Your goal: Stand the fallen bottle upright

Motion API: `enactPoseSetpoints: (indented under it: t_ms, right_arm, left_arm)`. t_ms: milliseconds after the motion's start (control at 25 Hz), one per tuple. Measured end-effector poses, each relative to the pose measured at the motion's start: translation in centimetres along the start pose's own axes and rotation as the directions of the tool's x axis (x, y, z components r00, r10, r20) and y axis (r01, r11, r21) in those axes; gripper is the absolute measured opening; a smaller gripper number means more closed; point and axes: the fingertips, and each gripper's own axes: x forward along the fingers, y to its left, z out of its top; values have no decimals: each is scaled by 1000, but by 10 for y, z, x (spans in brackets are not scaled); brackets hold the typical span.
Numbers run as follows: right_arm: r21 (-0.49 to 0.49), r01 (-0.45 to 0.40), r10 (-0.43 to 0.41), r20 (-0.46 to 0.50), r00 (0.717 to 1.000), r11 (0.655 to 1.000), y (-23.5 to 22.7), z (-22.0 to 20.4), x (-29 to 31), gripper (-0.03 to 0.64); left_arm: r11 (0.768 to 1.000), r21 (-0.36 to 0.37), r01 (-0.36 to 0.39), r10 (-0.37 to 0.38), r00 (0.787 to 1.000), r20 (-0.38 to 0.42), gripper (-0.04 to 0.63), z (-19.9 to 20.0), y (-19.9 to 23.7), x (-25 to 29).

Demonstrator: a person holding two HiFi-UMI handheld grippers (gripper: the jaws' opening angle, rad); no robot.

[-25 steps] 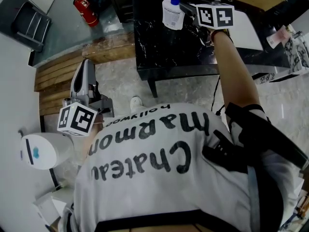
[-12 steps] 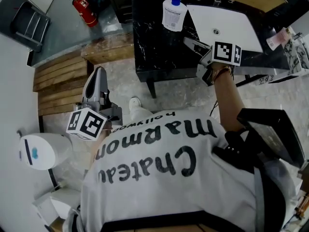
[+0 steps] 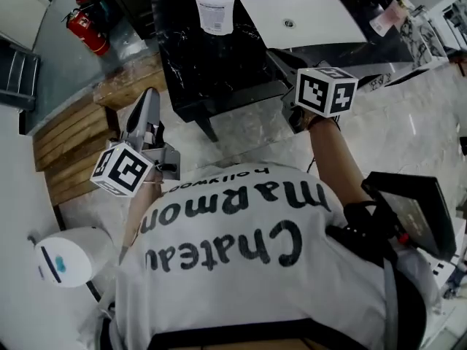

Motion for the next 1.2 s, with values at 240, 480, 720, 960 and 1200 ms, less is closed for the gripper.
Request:
enactPoseSetpoints:
  t_ms: [240,480,720,960,1200]
  right_arm:
    - [3,142,-141,114,983,990,2,14,-34,20]
    - [82,176,-187,155,970,981,33,11,-50,20]
    - [100,213,-230,210,950,972,57,19,-75,15]
    - [76,275,-284,191,940,959,61,11,-81,12]
    - [66,324,-330,167,929,944,49,2,-87,12]
  left_arm:
    - [995,91,36,-24,991,-129,12,-15,-14,15]
    - [990,38,136,-128,979,-160,12,-3,-20,-14]
    - [980,52,191,-182,973,-144,14,19,-24,-34]
    - [974,81,210,-195,967,-166,13,24,-24,-31]
    - [970,77,231,-215,961,-177,14,20,-28,-22]
